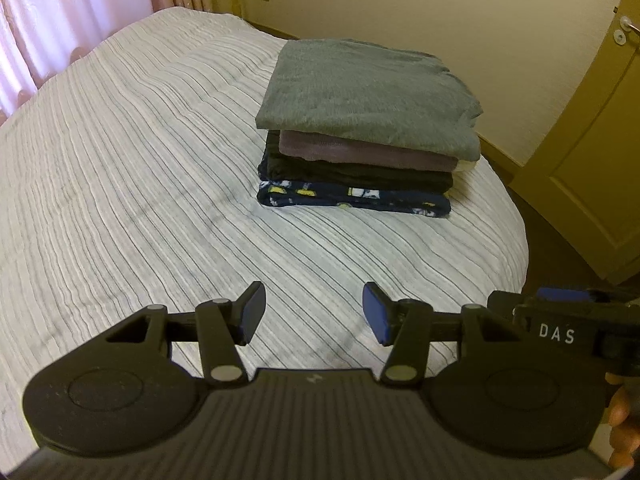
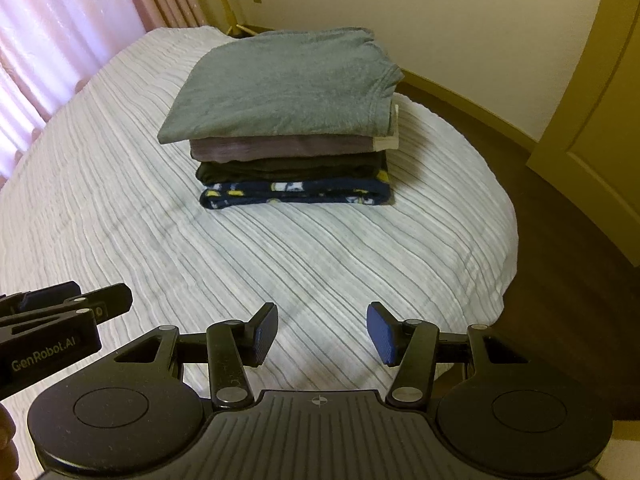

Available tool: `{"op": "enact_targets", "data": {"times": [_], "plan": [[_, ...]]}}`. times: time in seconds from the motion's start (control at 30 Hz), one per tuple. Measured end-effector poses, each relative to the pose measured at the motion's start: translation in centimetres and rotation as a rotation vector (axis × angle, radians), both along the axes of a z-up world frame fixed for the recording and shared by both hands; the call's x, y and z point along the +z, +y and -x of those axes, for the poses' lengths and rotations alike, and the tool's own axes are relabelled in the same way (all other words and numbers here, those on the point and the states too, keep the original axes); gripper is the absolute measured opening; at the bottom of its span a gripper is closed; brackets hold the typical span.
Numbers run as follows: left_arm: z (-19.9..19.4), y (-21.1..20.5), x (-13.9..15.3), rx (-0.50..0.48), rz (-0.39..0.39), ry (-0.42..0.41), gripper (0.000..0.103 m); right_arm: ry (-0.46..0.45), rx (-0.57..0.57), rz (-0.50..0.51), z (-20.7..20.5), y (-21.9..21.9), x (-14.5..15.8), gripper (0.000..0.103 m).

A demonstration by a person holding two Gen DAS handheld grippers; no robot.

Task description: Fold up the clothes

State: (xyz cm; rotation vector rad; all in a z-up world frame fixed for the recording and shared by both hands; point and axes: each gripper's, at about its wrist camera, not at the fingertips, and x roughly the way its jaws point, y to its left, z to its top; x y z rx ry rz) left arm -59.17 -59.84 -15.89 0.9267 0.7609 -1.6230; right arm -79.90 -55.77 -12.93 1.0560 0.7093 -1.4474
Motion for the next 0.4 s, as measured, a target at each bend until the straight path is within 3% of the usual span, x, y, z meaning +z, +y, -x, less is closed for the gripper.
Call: {"op": "enact_targets", "data": {"times": [0.4], "plan": [[2.3, -1.0, -0.1, -0.021, 0.063, 0.013, 0.05, 0.009, -0.005, -0.016, 1.9, -1.2, -0.6, 0.053]]}}
